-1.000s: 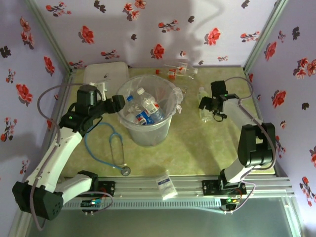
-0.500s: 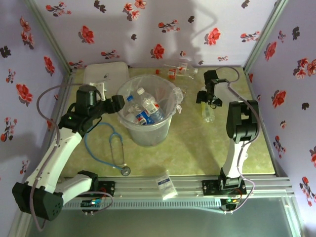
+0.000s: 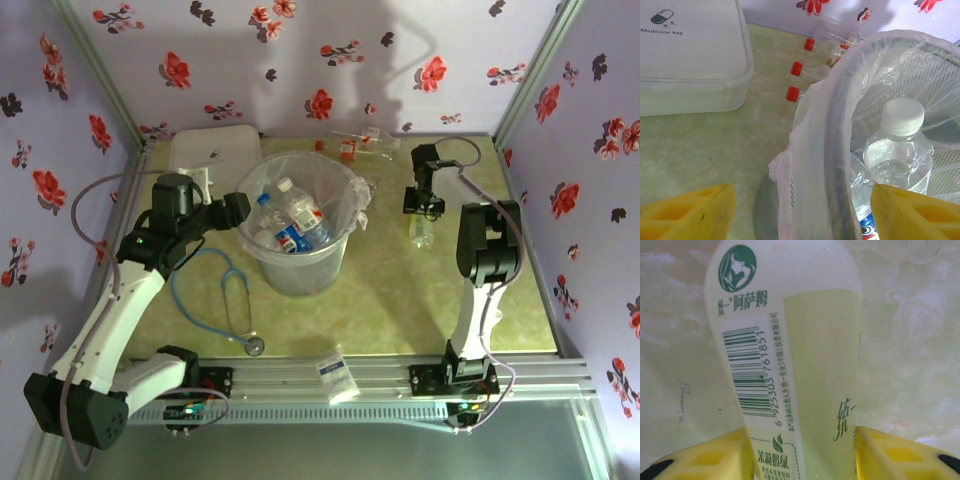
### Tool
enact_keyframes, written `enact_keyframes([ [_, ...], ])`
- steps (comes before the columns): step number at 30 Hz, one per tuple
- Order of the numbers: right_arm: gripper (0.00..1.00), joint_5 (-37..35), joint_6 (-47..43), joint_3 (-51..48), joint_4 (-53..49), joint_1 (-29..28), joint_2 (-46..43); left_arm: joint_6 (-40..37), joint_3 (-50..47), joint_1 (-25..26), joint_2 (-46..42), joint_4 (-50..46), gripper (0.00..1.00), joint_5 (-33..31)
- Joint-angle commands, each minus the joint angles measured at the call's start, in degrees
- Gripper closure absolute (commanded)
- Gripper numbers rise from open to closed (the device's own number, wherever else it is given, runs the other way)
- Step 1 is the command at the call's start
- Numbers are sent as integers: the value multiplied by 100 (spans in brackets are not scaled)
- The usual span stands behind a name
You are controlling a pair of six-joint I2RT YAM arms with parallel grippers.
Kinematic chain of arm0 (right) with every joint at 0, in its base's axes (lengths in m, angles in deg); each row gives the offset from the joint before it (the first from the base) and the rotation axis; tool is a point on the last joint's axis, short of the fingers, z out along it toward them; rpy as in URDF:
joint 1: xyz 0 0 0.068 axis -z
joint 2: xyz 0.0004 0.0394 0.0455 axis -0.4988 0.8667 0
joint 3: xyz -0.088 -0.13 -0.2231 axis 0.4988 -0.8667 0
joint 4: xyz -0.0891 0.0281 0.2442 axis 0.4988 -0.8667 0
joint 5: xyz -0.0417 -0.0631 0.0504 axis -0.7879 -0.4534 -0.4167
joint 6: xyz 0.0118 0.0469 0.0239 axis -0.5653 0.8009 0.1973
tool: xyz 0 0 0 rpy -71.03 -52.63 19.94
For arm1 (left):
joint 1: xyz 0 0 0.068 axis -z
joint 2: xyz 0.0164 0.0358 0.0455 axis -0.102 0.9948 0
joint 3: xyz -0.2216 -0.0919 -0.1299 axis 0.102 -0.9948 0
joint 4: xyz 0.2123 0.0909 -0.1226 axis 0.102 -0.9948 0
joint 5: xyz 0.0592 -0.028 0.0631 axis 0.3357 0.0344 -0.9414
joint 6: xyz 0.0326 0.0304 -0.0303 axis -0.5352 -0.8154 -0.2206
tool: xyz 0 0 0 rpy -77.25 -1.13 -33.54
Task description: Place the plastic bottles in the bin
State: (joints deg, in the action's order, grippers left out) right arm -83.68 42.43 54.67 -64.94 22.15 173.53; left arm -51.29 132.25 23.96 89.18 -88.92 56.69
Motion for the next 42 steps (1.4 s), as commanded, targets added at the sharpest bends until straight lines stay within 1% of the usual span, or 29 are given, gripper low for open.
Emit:
enact_keyframes([
  [1,50,-8,-61,-82,-225,-7,-484,-44,-79,-44,-82,-61,28,-42],
  [6,50,439,17,-120,-414,-35,-1422,-43,-20,-50,-99,-101,28,-32],
  [11,49,1244,138,47,-487,-91,-2680,-8,8,-45,3,25,28,41],
  [13,50,1536,329,171,-453,-152,-3189,29,15,-52,64,113,28,106],
  [17,52,1843,537,553,-429,-498,-3839,36,88,-46,155,131,28,134],
  [20,53,2387,747,799,-90,-779,-4048,36,122,-45,212,201,28,168],
  [22,54,2739,857,982,213,-1126,-4017,40,123,-45,245,254,28,213],
  [23,54,2794,862,1099,287,-1316,-3947,45,122,-49,257,259,28,226],
  [25,54,2784,775,1402,327,-1791,-3725,60,114,-46,283,264,29,255],
  [29,54,2657,601,1953,255,-2583,-3160,79,88,-44,239,212,37,293],
  [31,54,2313,451,2177,89,-2915,-2844,86,104,-39,190,170,46,293],
  [33,54,1797,250,2409,-163,-3212,-2515,89,111,-37,158,150,49,293],
  [36,54,1335,136,2502,-307,-3485,-2126,89,122,-42,114,124,56,290],
  [42,53,824,-8,2335,-522,-3793,-1811,30,232,-35,85,36,57,281],
])
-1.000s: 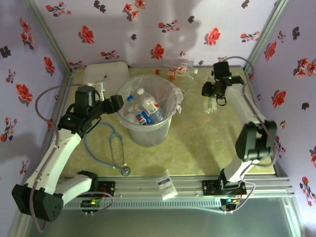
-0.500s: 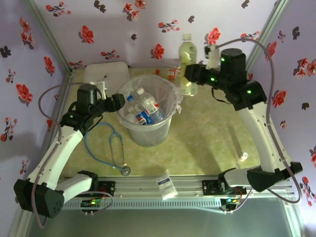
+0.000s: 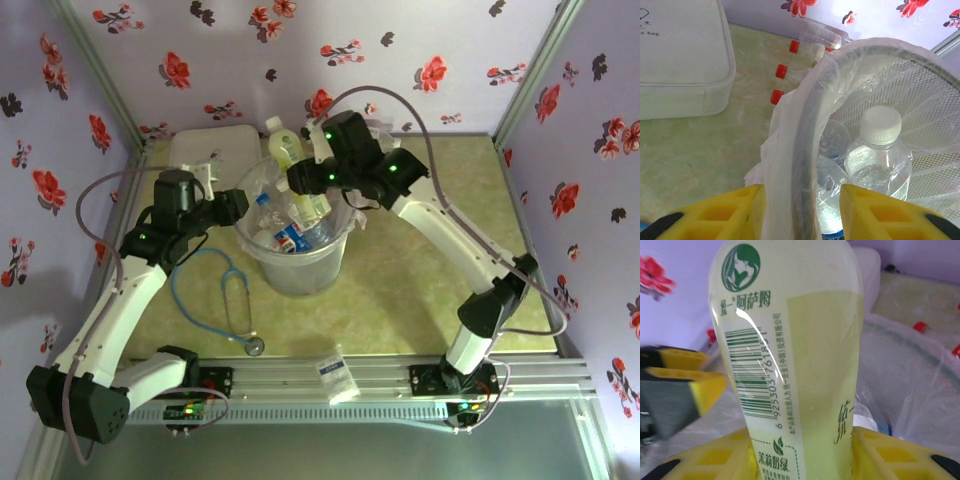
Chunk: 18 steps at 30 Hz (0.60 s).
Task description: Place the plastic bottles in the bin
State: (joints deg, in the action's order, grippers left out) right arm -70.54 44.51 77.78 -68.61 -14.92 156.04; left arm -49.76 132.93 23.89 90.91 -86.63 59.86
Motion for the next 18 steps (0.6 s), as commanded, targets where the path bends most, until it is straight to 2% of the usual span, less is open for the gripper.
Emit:
enact_keyframes([
  [1,53,-562,-232,-52,-182,-113,-70,-134,187,-22,-79,-194,57,-33],
  [5,51,-740,-260,-629,-95,-167,-330,-152,205,-23,-53,-185,58,-41],
  [7,46,-736,-250,-844,-59,-182,-500,-152,199,-26,-42,-185,59,-43],
  [12,18,-694,-472,-822,-253,-186,-601,-117,207,-23,45,-101,61,-47],
  [13,16,-692,-531,-741,-313,-187,-606,-109,214,-27,70,-89,61,-34],
  [16,13,-724,-665,-546,-339,-190,-642,-102,225,-24,89,-89,62,-24],
  [18,15,-800,-728,-416,-313,-186,-636,-104,209,-24,67,-97,61,-24],
])
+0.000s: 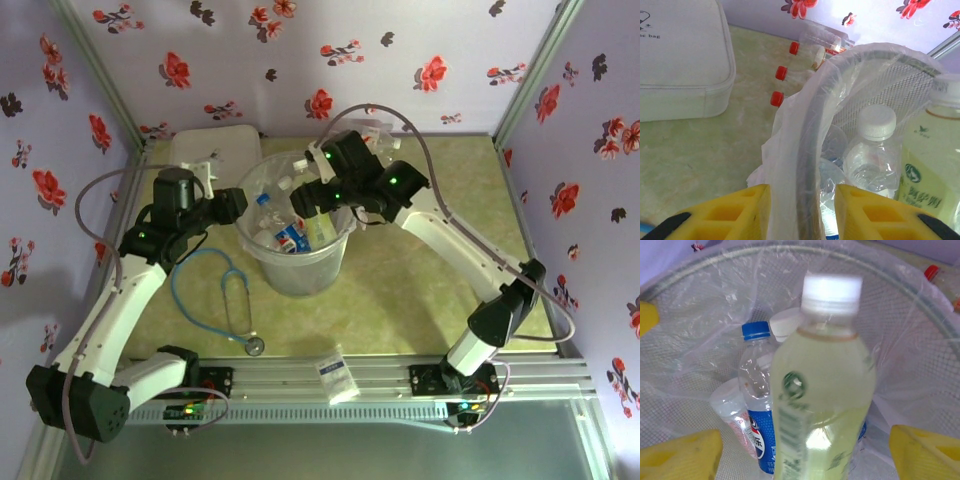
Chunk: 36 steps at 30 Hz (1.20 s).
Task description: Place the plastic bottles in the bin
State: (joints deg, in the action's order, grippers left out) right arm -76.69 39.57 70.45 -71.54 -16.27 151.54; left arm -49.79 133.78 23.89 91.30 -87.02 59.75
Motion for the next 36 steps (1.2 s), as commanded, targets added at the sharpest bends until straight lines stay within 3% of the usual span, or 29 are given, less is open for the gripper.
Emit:
enact_keyframes([
  [1,18,-215,-247,408,-19,-46,-138,-97,113,-28,15,-58,61,-13],
  [9,52,-218,-262,1117,-385,-46,808,-86,111,-27,-47,-93,62,-13],
  [23,59,556,139,213,-48,-114,644,-115,119,-28,-31,-93,62,4],
  [31,56,2338,243,421,190,-102,295,-100,93,-29,-108,-120,62,0],
  [36,53,1711,108,630,14,-66,264,-62,101,-21,-102,-92,62,3],
])
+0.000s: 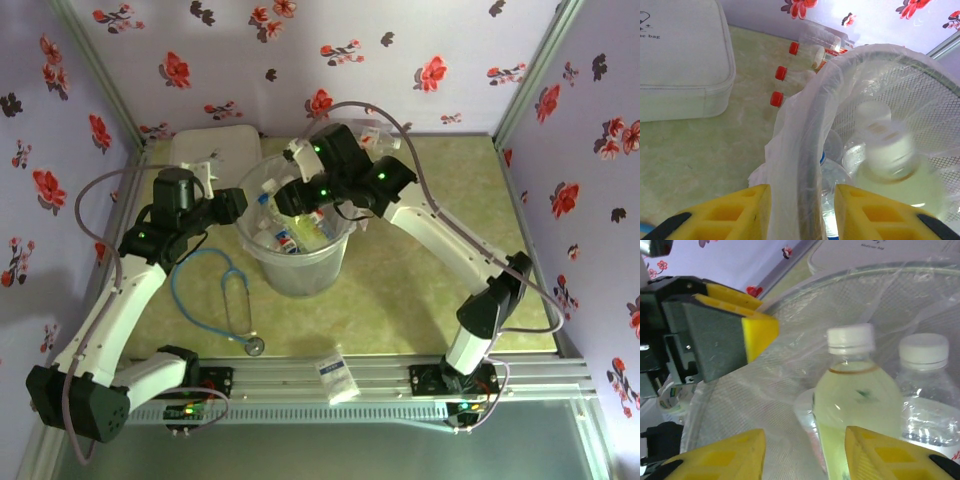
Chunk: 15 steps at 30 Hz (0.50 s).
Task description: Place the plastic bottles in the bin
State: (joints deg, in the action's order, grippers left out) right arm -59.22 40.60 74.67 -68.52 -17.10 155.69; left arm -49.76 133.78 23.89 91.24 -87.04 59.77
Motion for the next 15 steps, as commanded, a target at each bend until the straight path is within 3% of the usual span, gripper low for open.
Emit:
enact_keyframes([
  [1,53,-193,9,250,-344,30,-119,-55,109,-26,-91,-91,62,2],
  [15,53,-683,81,476,-176,217,7,-98,119,-21,-111,-144,62,-23],
])
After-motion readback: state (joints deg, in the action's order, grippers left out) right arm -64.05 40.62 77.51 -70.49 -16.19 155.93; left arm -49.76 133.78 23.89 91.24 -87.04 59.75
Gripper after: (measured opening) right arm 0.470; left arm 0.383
